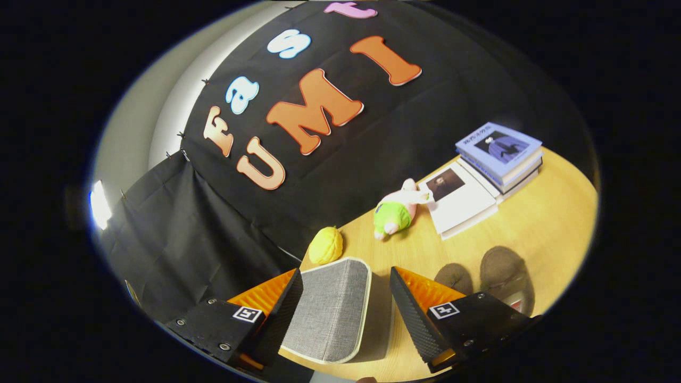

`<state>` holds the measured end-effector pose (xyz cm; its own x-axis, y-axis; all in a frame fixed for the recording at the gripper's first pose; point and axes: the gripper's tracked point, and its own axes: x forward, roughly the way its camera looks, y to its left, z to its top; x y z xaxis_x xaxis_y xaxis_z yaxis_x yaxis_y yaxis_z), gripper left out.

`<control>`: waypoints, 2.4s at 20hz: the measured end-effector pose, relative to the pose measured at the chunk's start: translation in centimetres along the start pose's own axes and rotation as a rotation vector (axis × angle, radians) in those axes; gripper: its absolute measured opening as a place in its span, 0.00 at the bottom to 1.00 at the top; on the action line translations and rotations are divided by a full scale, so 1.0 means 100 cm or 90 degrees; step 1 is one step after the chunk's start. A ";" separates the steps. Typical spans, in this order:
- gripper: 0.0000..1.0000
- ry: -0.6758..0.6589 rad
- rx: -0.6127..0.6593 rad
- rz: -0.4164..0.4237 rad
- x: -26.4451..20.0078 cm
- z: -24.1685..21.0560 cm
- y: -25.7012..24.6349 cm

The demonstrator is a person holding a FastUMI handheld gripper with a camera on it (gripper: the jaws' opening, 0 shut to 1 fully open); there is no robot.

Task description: Open the storage box then place both shoes into the box .Put the left shoe in first, then the right shoe, with the right side of both shoes facing outward in a uniform manner.

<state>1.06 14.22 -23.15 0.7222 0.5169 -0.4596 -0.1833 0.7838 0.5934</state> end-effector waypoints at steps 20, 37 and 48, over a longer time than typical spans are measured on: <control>0.98 0.230 0.163 0.099 0.063 -0.138 -0.008; 0.02 0.166 0.198 0.101 0.039 -0.090 0.008; 0.01 0.140 0.137 0.159 0.035 -0.049 0.105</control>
<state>-1.59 25.89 -21.77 0.5083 0.7626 -0.4002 -0.1750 0.5464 0.8190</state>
